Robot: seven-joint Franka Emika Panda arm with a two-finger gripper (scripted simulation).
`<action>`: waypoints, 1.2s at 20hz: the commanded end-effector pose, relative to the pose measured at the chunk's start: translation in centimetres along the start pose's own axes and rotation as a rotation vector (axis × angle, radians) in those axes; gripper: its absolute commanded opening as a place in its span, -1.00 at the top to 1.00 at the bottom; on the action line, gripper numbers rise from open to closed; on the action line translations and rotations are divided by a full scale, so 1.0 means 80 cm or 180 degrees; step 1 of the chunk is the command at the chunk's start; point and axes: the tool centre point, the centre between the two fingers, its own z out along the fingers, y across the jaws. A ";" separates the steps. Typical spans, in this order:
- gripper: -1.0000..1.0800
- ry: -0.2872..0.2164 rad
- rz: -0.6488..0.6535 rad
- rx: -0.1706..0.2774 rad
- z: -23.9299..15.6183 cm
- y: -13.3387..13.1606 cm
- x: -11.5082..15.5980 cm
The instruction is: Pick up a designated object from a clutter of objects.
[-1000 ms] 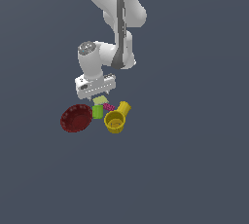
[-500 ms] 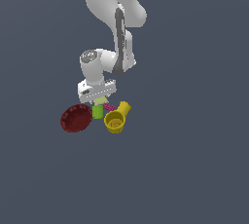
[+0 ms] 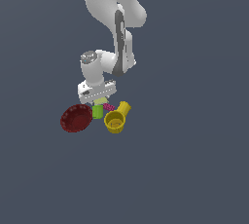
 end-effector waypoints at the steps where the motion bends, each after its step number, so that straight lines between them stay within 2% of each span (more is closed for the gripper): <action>1: 1.00 -0.0002 -0.0004 0.0002 0.001 -0.001 0.000; 13: 1.00 0.0001 0.0000 0.0001 -0.015 -0.008 0.006; 24: 1.00 -0.0003 0.0002 -0.0002 -0.085 -0.044 0.035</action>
